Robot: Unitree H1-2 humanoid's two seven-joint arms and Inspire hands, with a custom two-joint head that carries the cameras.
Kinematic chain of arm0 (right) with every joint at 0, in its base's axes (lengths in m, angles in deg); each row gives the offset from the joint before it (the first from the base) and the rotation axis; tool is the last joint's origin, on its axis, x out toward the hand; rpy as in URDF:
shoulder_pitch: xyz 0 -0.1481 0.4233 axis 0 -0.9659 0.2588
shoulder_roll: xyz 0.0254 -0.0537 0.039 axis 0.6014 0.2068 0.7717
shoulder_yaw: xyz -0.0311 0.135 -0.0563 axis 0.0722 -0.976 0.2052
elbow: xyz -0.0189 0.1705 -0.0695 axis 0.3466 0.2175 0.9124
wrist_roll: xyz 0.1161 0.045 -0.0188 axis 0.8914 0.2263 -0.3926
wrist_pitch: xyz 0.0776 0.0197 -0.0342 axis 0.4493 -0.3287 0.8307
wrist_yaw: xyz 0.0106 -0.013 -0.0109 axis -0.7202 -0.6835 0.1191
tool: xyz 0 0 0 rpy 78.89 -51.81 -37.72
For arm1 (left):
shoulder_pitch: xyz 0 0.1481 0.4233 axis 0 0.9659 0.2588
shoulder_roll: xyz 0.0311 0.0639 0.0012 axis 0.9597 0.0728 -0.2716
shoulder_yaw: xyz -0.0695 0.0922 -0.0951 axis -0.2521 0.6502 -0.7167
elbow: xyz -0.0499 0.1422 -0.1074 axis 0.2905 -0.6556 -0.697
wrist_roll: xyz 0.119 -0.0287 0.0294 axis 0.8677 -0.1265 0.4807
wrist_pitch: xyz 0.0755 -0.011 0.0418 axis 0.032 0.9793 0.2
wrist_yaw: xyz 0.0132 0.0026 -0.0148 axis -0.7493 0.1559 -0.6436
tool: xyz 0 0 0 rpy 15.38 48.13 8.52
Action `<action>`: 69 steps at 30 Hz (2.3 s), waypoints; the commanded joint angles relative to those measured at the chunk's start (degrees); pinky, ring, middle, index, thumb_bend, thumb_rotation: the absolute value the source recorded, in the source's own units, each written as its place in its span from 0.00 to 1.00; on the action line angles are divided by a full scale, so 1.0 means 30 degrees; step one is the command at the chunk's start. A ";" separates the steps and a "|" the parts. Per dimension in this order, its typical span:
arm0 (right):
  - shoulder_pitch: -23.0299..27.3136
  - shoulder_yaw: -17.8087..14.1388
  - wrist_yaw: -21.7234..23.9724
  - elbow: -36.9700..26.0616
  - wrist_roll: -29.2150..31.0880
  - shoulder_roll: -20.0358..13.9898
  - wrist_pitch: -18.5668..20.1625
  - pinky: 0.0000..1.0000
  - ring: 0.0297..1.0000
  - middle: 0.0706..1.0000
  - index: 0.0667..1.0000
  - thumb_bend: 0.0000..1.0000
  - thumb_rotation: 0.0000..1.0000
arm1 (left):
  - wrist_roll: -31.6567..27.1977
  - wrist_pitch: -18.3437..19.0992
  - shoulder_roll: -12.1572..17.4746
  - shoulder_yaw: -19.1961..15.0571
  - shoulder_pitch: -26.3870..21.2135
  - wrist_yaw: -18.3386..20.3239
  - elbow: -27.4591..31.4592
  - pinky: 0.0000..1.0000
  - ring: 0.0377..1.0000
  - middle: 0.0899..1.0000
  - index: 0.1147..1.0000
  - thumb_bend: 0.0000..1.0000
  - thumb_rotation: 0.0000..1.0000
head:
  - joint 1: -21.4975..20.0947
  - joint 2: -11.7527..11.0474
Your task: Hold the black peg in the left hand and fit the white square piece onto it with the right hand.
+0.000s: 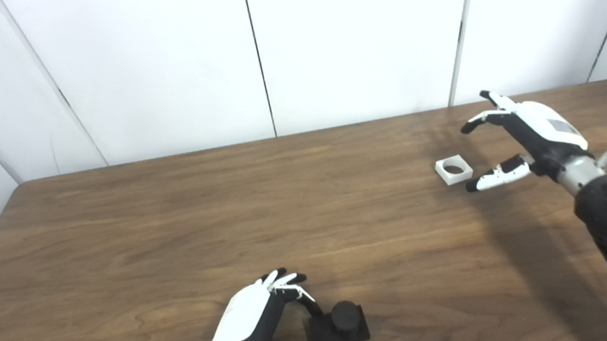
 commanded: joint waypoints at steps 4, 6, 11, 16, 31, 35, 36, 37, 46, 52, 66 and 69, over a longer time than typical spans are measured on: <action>0.1572 0.0333 -0.0081 0.0495 -0.0268 -0.0337 0.0009 1.00 1.00 1.00 0.69 0.95 0.23 | 0.0268 -0.0562 0.0018 0.0078 -0.0014 -0.0332 -0.0073 1.00 0.98 0.88 0.43 0.50 0.06 | -0.0083 -0.0004; 0.1859 0.0605 -0.0283 0.1140 -0.0431 -0.0169 -0.0080 1.00 1.00 1.00 0.69 0.95 0.23 | 0.0296 -0.0621 0.0016 0.0079 -0.0015 -0.0318 -0.0082 1.00 0.97 0.88 0.43 0.50 0.06 | -0.0153 -0.0064; 0.2510 0.1136 -0.0817 0.2657 -0.0614 0.0098 -0.0604 1.00 1.00 1.00 0.69 0.94 0.23 | 0.0414 -0.0654 -0.0027 0.0126 0.0059 -0.0352 -0.0049 1.00 0.97 0.87 0.43 0.50 0.06 | -0.0158 -0.0132; 0.3274 0.1715 -0.0870 0.3831 -0.0958 0.0225 -0.0459 1.00 1.00 1.00 0.69 0.93 0.23 | 0.0319 -0.0677 -0.0111 0.0092 0.0163 -0.0411 0.0034 1.00 0.97 0.88 0.43 0.50 0.06 | -0.0194 -0.0166; 0.5381 0.3023 -0.1333 0.7929 -0.1083 0.0669 -0.0583 1.00 1.00 1.00 0.68 0.93 0.26 | 0.0479 -0.0697 -0.0081 0.0120 0.0315 -0.0316 0.0249 1.00 0.97 0.88 0.43 0.50 0.06 | -0.0181 -0.0248; 0.5643 0.3214 -0.1512 0.8504 -0.1111 0.0722 -0.0627 1.00 1.00 1.00 0.68 0.93 0.26 | 0.0504 -0.0734 -0.0074 0.0137 0.0339 -0.0317 0.0298 1.00 0.97 0.88 0.43 0.50 0.06 | -0.0181 -0.0227; 0.5691 0.3234 -0.1547 0.8634 -0.1091 0.0720 -0.0655 1.00 1.00 1.00 0.69 0.93 0.26 | 0.0522 -0.0746 -0.0067 0.0143 0.0336 -0.0311 0.0303 1.00 0.97 0.88 0.43 0.50 0.06 | -0.0147 -0.0229; 0.5735 0.3254 -0.1576 0.8744 -0.1066 0.0716 -0.0668 1.00 1.00 1.00 0.69 0.93 0.26 | 0.0531 -0.0758 -0.0065 0.0143 0.0333 -0.0319 0.0287 1.00 0.97 0.88 0.43 0.50 0.06 | -0.0131 -0.0214; 0.5865 0.3347 -0.1490 0.9121 -0.0866 0.0589 -0.0521 1.00 1.00 1.00 0.69 0.91 0.25 | 0.0566 -0.0619 -0.0134 0.0127 0.0335 -0.0207 0.0266 1.00 0.97 0.88 0.43 0.50 0.06 | -0.0090 -0.0098; 0.5757 0.3324 -0.1369 0.9024 -0.0713 0.0331 -0.0623 1.00 1.00 0.98 0.67 0.91 0.25 | 0.0658 -0.0718 -0.0183 0.0141 0.0263 -0.0341 0.0199 1.00 0.97 0.87 0.43 0.50 0.06 | 0.0210 0.0093; 0.5432 0.3371 -0.0948 0.8692 -0.0565 -0.0180 -0.0767 1.00 1.00 0.95 0.59 0.88 0.21 | 0.0784 -0.0582 -0.0247 0.0025 0.0222 -0.0217 0.0257 1.00 0.97 0.87 0.43 0.50 0.06 | 0.0204 0.0205; 0.5392 0.3371 -0.0998 0.8683 -0.0538 -0.0201 -0.0818 0.98 1.00 0.93 0.53 0.74 0.19 | 0.0755 -0.0574 -0.0238 -0.0015 0.0186 -0.0195 0.0254 1.00 0.98 0.88 0.43 0.50 0.06 | 0.0204 0.0205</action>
